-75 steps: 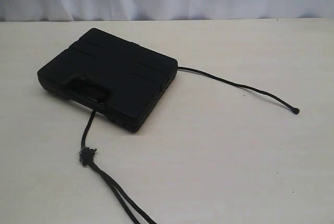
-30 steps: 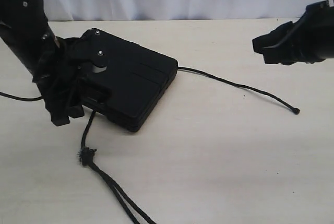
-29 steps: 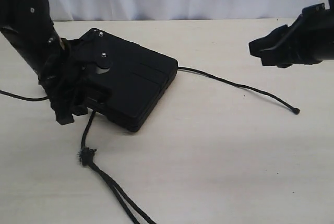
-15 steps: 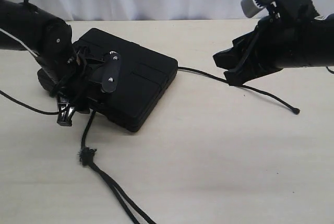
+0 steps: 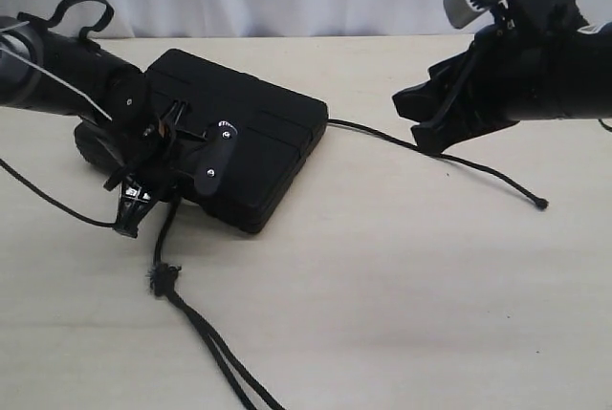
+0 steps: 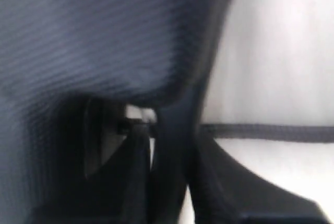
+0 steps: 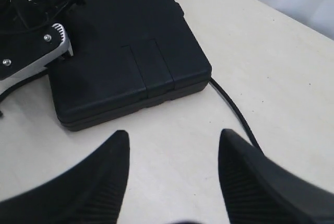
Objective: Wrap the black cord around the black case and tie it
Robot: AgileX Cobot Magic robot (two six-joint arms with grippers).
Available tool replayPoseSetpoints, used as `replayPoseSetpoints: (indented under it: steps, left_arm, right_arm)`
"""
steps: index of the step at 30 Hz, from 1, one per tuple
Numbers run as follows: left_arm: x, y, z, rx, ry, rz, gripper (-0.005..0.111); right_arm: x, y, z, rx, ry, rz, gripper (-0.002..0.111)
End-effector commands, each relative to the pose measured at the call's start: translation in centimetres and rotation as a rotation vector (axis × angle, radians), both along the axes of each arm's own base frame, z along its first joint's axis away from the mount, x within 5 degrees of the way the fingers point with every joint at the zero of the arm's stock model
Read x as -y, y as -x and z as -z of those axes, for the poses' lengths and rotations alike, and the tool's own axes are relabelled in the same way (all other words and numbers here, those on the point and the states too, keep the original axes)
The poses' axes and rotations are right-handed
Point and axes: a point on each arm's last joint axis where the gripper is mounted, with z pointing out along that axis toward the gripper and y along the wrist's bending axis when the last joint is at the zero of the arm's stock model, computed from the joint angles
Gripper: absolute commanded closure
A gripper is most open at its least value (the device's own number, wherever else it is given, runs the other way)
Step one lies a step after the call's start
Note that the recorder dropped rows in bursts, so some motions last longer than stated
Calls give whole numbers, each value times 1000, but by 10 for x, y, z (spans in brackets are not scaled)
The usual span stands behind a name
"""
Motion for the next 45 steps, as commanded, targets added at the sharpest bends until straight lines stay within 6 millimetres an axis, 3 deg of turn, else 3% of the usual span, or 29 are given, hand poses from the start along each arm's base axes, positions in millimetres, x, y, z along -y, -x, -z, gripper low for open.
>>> replayPoseSetpoints:
  steps: [1,3,11,17,23,28,31,39,45]
  left_arm:
    - [-1,0,-5,17,-23,24,107]
    - [-2,0,-14,36,-33,35,107]
    - [-4,8,-88,228,17,32,107]
    - [-5,13,-112,310,27,55,107]
    - [-5,14,-126,370,46,60,107]
    - [-5,15,-133,406,57,63,107]
    - [-4,13,-134,425,65,65,107]
    - [-4,12,-135,443,72,68,107]
    - [-4,12,-135,442,73,67,107]
  right_arm:
    - [0,-2,-2,19,5,1,58]
    - [0,-3,-3,36,5,14,58]
    - [7,-13,-11,254,167,-10,58]
    - [3,-25,-1,296,223,2,46]
    - [-31,-33,17,361,256,-5,29]
    - [-59,-30,28,379,217,0,25]
    - [-77,-21,39,343,230,-92,25]
    - [-92,-21,60,366,333,-195,25]
    - [-109,-31,92,463,448,-296,25]
